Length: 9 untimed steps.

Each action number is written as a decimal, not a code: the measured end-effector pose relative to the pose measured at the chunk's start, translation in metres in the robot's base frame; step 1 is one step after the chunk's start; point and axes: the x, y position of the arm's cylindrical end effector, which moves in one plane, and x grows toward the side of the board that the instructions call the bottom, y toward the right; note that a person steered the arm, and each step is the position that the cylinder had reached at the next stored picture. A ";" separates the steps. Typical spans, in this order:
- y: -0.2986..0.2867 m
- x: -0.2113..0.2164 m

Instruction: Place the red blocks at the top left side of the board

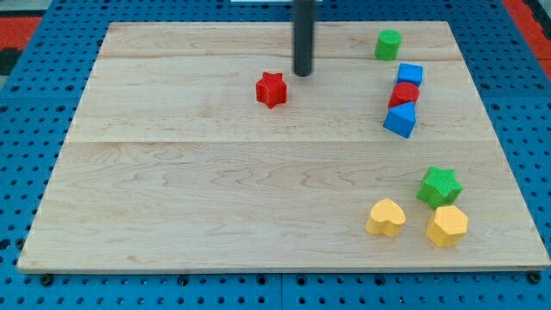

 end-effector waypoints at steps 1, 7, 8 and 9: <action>-0.017 0.024; -0.273 -0.013; -0.292 0.016; -0.322 -0.022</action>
